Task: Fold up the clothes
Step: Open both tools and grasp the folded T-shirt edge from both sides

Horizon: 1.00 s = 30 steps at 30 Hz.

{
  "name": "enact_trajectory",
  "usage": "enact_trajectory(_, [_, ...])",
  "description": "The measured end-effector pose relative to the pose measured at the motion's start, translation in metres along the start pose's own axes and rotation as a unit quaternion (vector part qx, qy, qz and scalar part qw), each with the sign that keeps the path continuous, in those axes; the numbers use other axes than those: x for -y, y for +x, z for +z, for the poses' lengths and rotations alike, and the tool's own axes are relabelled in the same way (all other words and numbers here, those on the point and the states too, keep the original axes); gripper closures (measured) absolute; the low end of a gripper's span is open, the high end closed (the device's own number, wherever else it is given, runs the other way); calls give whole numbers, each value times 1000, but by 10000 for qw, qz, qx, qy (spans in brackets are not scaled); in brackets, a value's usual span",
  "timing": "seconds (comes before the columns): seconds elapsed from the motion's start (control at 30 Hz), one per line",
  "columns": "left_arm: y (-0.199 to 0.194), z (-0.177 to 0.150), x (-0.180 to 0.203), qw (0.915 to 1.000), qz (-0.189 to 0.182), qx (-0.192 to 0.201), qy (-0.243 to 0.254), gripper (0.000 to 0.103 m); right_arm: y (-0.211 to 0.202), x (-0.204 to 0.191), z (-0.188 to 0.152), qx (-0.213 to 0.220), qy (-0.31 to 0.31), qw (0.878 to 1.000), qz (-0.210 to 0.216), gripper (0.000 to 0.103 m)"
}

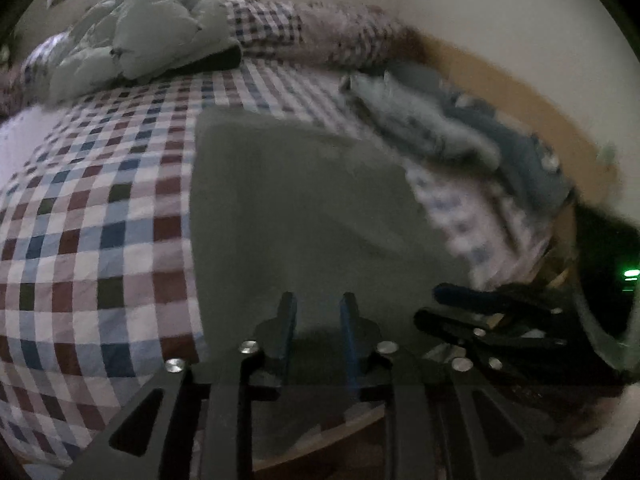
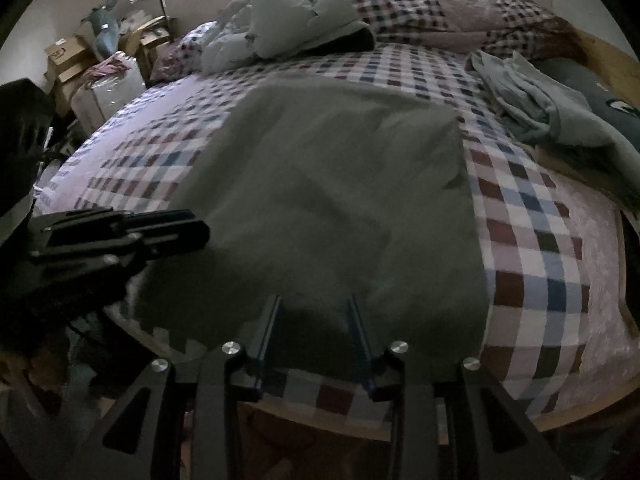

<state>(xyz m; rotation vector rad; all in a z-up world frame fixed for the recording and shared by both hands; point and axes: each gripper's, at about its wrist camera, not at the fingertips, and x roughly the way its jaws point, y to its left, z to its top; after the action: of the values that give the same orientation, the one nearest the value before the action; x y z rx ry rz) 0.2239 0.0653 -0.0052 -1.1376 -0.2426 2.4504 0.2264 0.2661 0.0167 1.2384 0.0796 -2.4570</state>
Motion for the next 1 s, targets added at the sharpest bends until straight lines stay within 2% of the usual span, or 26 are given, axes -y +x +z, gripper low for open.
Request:
enact_trajectory(0.03, [-9, 6, -6, 9997, -141, 148, -140, 55, -4, 2, 4, 72, 42, 10000, 36, 67])
enact_trajectory(0.13, [-29, 26, -24, 9964, -325, 654, -437, 34, -16, 14, 25, 367, 278, 9989, 103, 62])
enact_trajectory(0.2, [-34, 41, -39, 9934, -417, 868, -618, 30, -22, 24, 41, 570, 402, 9974, 174, 59])
enact_trajectory(0.23, [-33, 49, -47, 9923, -486, 900, -702, 23, -25, 28, 49, 652, 418, 9968, 207, 56])
enact_trajectory(0.3, [-25, 64, -59, 9915, -635, 847, -762, 22, -28, 35, 66, 855, 411, 9951, 294, 54])
enact_trajectory(0.37, [-14, 78, -69, 9925, -557, 761, -784, 22, -33, 42, 83, 1126, 432, 9921, 358, 48])
enact_trajectory(0.4, [-8, 83, -72, 9926, -501, 746, -816, 22, -34, 47, 93, 1294, 493, 9895, 405, 42])
enact_trajectory(0.43, [-1, 89, -78, 9923, -455, 743, -878, 22, -36, 52, 103, 1462, 554, 9867, 453, 27])
enact_trajectory(0.47, [5, 94, -84, 9919, -422, 738, -946, 22, -37, 57, 113, 1629, 615, 9834, 500, 19])
enact_trajectory(0.53, [20, 103, -95, 9896, -522, 684, -1155, 22, -37, 65, 132, 1838, 689, 9787, 603, 16])
enact_trajectory(0.6, [40, 115, -106, 9867, -722, 442, -1391, 22, -33, 75, 154, 1972, 715, 9749, 744, 12])
enact_trajectory(0.67, [62, 126, -113, 9862, -750, 144, -1472, 22, -24, 90, 170, 2029, 794, 9718, 902, 5])
enact_trajectory(0.73, [78, 133, -120, 9871, -673, 22, -1455, 22, -14, 105, 181, 2031, 1003, 9682, 1064, 5])
enact_trajectory(0.83, [98, 140, -132, 9870, -583, -90, -1496, 22, 9, 131, 177, 1882, 1477, 9639, 1171, 4])
enact_trajectory(0.97, [118, 140, -148, 9783, -919, -118, -1852, 21, 32, 148, 168, 1467, 1519, 9697, 1229, 4])
enact_trajectory(1.0, [122, 139, -150, 9767, -1042, -161, -1871, 18, 34, 150, 170, 1417, 1496, 9700, 1292, 4])
